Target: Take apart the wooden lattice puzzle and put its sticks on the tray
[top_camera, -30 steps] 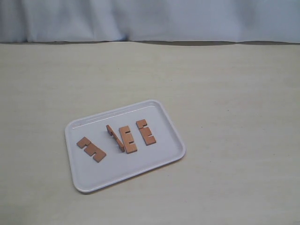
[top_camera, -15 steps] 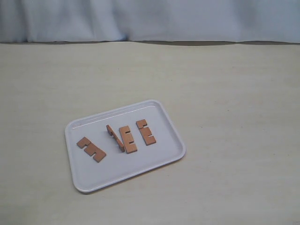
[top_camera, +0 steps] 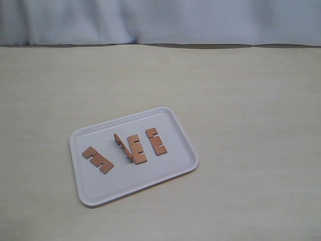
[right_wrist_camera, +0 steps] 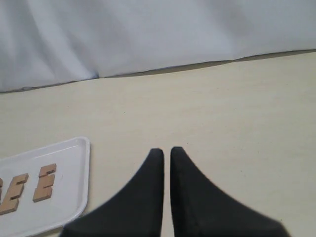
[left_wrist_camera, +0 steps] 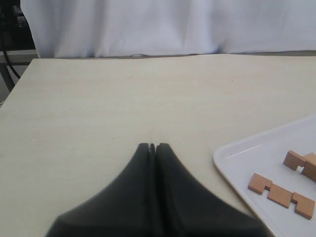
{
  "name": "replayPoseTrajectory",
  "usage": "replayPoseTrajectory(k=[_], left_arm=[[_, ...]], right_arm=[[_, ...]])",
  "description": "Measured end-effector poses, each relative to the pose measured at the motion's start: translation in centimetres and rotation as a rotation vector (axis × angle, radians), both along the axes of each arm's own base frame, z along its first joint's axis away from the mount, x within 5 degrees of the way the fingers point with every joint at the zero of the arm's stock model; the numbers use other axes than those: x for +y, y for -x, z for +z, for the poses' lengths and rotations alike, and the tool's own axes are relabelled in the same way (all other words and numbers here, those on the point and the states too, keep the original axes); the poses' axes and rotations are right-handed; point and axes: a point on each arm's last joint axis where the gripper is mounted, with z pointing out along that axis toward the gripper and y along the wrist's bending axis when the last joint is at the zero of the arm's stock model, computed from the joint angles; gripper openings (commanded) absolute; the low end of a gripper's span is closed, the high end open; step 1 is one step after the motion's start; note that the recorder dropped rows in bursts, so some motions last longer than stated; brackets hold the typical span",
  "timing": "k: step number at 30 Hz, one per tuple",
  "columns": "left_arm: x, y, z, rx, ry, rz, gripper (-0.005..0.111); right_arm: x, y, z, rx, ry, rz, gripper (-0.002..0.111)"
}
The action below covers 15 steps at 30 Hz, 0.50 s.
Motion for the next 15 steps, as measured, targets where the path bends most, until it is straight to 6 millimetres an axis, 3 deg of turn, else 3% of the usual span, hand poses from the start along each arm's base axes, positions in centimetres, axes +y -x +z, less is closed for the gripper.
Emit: replayPoseTrajectory(k=[15], left_arm=[[0.0,0.0,0.0,0.0,0.0,0.0,0.0]], right_arm=[[0.03,0.05,-0.24,0.026,-0.005,0.002,0.004]])
